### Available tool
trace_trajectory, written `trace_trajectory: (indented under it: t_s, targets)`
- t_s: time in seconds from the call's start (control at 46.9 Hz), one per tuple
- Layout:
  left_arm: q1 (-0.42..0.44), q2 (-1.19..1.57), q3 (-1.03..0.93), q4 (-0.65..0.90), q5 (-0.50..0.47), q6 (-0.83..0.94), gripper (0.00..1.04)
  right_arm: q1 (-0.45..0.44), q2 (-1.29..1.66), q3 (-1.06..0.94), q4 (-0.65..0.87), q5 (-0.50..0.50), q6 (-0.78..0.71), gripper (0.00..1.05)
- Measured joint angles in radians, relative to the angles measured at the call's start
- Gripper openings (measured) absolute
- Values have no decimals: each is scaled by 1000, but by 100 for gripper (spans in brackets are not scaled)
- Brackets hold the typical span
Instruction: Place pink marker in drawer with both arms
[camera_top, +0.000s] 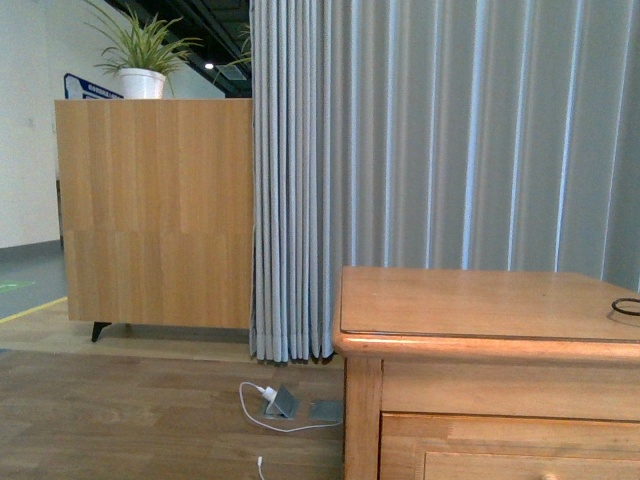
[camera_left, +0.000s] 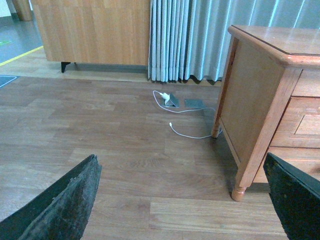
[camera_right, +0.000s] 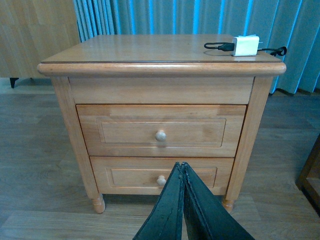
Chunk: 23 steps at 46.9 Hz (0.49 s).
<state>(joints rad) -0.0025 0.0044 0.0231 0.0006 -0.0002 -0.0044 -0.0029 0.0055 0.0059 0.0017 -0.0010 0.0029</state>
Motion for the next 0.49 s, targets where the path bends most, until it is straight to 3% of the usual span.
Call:
trace_trajectory:
  t_s: [0.277, 0.363, 0.49]
  targets:
    - [0, 0, 0, 0, 0, 0, 99, 0, -2, 0, 0, 0, -1, 1]
    - [0, 0, 0, 0, 0, 0, 99, 0, -2, 0, 0, 0, -2, 14]
    - [0, 0, 0, 0, 0, 0, 99, 0, -2, 0, 0, 0, -2, 44]
